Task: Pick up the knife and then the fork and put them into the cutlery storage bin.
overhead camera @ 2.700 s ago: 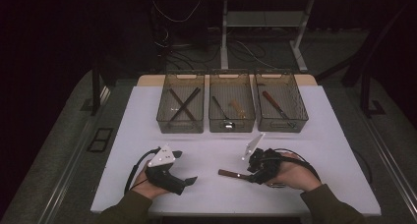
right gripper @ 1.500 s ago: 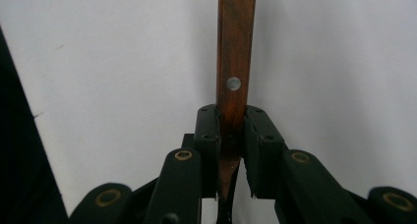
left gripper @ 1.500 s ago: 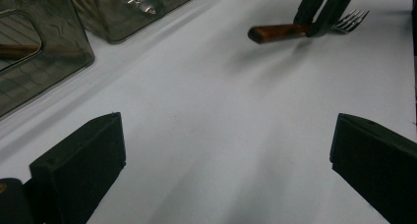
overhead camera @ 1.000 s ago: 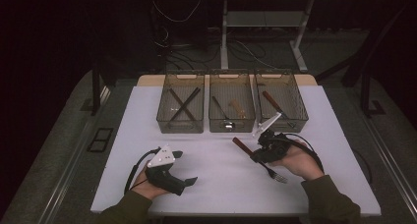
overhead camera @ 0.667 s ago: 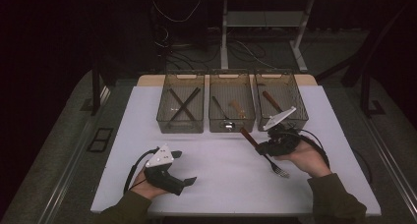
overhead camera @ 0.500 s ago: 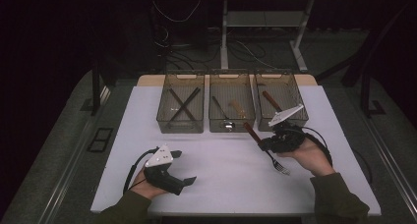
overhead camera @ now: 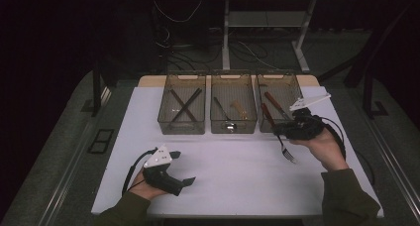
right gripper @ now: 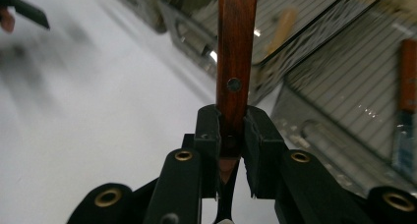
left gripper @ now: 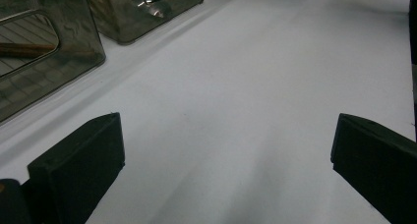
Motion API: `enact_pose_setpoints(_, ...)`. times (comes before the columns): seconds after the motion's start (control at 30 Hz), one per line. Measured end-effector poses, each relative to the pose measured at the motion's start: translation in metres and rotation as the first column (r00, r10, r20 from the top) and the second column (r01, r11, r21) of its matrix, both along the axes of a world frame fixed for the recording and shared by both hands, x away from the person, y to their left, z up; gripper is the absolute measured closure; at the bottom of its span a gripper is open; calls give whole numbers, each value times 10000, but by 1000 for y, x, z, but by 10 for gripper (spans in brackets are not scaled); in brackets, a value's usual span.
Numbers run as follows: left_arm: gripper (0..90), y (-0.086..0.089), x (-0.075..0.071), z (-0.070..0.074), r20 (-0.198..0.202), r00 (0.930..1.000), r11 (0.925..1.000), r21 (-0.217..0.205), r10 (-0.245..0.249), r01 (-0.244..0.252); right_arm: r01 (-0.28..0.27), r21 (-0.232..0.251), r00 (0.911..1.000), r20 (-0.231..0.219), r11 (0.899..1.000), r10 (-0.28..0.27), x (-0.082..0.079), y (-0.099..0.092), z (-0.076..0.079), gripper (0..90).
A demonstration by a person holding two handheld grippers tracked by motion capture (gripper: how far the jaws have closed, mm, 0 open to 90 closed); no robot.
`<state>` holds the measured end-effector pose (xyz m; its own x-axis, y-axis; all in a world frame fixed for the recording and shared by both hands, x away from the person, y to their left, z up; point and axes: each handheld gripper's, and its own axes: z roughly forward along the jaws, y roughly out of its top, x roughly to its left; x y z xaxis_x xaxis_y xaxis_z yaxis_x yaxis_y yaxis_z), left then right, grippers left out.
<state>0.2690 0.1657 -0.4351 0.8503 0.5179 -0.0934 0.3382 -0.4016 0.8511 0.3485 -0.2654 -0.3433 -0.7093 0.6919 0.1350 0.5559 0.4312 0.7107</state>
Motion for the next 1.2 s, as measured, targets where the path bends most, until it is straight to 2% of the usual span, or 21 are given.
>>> enact_pose_setpoints(0.17,0,-1,0,0,-18,10000,10000,-52,33,-33,459,432,9984,322,9980,-474,7,-9,13,778)
enact_pose_setpoints(0.5,0,-1,0,0,-25,10000,10000,-86,33,-33,1353,476,9864,880,9897,-1391,27,-22,33,778)
enact_pose_setpoints(0.9,0,-2,0,1,22,10000,10000,-81,-15,15,2422,702,9607,1218,9677,-2493,60,-38,47,778)
enact_pose_setpoints(1.13,0,-1,0,1,13,10000,9999,-112,-11,11,2971,940,9374,1604,9502,-3090,82,-43,45,778)
enact_pose_setpoints(1.2,0,-1,-1,1,29,10000,9999,-139,-18,18,2966,1025,9362,1649,9495,-3103,88,-44,42,778)
